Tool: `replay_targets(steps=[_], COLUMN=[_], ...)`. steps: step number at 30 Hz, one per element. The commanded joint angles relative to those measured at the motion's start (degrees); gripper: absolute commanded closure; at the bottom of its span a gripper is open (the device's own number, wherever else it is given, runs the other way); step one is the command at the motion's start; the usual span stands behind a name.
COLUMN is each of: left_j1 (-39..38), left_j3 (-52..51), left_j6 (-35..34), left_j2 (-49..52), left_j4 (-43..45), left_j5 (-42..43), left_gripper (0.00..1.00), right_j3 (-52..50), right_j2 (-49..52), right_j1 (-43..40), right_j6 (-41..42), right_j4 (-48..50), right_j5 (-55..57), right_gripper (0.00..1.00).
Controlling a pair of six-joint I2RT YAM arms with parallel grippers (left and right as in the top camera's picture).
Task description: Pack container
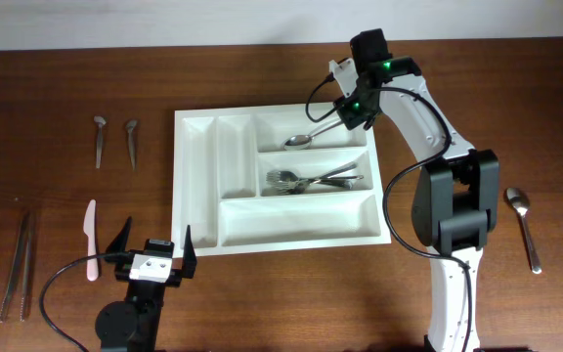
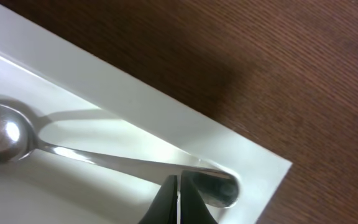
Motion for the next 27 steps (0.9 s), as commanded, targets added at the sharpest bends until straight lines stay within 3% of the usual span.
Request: replay_targets(steps=[1,27], left_j1=[0.3,0.3], left_j3=[-0.3,-0.3], left_j6=[0.5,0.5], left_j2=[-0.3,-0.3], left_j4=[-0.2,-0.2], left_j5=[-0.2,-0.2], left_gripper=[0.01,0.01], right_j3=[1.0,1.0], right_j2=[1.2,2.2], right_j1=[-1.4,-1.0], right_j6=[0.4,0.2], right_j4=[0.3,0.1], right_j5=[-0.7,-2.7], right_gripper=[0.96,0.96])
